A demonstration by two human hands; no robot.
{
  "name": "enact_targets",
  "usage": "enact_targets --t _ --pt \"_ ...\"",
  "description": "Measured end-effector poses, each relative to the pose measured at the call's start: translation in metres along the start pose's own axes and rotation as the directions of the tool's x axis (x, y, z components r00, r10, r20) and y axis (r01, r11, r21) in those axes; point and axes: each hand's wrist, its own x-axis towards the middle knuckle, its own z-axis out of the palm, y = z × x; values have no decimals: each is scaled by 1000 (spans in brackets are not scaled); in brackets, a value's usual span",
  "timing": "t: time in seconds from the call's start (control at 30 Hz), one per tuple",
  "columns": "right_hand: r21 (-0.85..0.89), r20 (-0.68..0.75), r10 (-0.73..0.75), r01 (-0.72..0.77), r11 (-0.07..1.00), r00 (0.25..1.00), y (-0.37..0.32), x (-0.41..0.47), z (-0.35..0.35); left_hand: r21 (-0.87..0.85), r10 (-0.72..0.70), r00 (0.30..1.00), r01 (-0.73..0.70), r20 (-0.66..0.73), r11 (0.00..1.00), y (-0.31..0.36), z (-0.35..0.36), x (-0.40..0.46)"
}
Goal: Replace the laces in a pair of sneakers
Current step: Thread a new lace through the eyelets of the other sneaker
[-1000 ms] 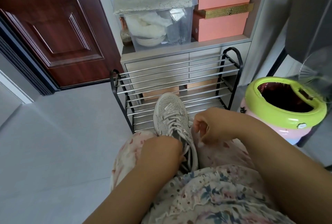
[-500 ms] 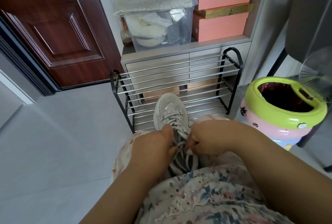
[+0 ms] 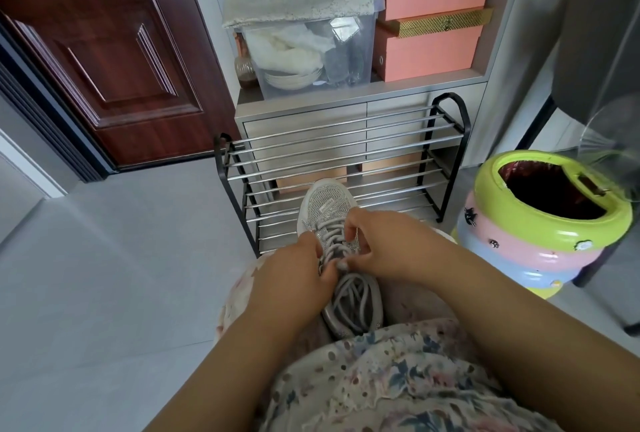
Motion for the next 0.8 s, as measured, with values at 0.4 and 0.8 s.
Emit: enact_targets --t 0.4,0.8 --pt "78 -12 -42 43 996 999 7 -2 -10 86 48 999 -50 19 995 1 -2 5" --pt "-6 -82 -34 33 999 996 -2 10 -25 77 129 988 -123 -82 989 0 -13 32"
